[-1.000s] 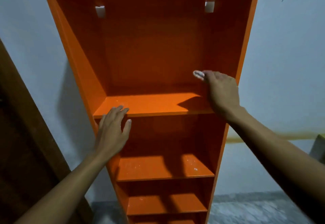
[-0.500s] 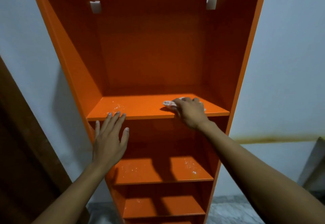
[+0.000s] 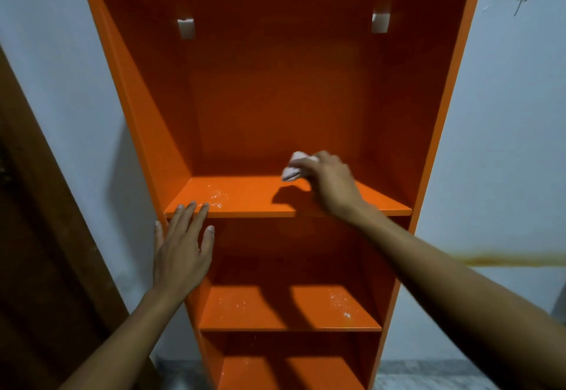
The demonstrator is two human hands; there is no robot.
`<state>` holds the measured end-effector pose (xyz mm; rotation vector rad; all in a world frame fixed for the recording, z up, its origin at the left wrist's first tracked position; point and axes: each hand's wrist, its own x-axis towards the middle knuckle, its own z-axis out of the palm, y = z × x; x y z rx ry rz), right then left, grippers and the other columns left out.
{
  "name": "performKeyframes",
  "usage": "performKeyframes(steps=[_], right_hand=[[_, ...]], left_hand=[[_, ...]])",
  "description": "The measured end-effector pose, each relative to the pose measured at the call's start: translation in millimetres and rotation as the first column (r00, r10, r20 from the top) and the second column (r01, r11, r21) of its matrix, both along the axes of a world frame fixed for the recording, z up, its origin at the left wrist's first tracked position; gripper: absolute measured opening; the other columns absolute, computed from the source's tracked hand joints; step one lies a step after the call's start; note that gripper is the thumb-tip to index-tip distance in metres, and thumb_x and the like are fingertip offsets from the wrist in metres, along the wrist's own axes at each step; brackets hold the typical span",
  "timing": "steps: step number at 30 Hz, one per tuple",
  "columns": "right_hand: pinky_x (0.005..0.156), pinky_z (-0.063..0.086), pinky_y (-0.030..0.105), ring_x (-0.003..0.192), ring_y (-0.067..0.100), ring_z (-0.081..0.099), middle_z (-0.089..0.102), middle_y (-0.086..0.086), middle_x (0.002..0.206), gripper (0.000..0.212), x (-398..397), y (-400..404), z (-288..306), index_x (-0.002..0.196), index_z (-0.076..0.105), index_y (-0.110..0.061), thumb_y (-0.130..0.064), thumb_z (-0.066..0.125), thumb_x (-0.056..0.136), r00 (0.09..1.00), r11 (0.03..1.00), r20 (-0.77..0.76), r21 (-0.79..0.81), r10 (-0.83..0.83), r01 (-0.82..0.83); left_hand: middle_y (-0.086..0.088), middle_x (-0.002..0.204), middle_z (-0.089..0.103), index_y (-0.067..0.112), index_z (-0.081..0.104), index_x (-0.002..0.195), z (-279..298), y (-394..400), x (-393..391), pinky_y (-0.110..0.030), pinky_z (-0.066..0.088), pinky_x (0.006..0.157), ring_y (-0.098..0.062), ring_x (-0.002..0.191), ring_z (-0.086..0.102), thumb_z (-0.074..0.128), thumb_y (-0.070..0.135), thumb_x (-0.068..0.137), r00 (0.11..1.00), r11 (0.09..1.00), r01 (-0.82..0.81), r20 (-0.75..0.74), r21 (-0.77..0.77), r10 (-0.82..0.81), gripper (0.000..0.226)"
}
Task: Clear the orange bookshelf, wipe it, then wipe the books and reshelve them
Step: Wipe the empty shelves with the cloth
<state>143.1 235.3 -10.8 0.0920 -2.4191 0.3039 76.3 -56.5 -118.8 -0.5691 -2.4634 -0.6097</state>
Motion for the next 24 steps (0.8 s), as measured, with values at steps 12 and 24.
performKeyframes(steps=[12, 24], right_hand=[[0.104, 0.039, 0.048, 0.128, 0.039, 0.048, 0.045, 0.022, 0.147, 0.056, -65, 81, -8, 0.146, 0.038, -0.009, -0.043, 0.019, 0.106, 0.704, 0.844, 0.651, -0.178, -0.285, 0.506], [0.107, 0.026, 0.052, 0.136, 0.036, 0.033, 0.035, 0.008, 0.154, 0.046, -45, -63, -29, 0.146, 0.037, -0.049, -0.055, 0.038, 0.1, 0.865, 0.982, 0.501, 0.146, 0.03, -0.119]], left_hand=[[0.0, 0.161, 0.034, 0.025, 0.036, 0.153, -1, 3, -1, -0.055, 0.007, 0.121, -0.021, 0.152, 0.02, 0.025, 0.055, 0.099, 1.0, 1.0, -0.02, -0.014, -0.001, 0.02, 0.063], [0.004, 0.158, 0.037, 0.024, 0.044, 0.149, 1, 4, 4, -0.056, 0.011, 0.123, -0.015, 0.15, 0.023, 0.034, 0.043, 0.1, 0.998, 0.963, 0.027, 0.043, 0.269, -0.04, 0.053]])
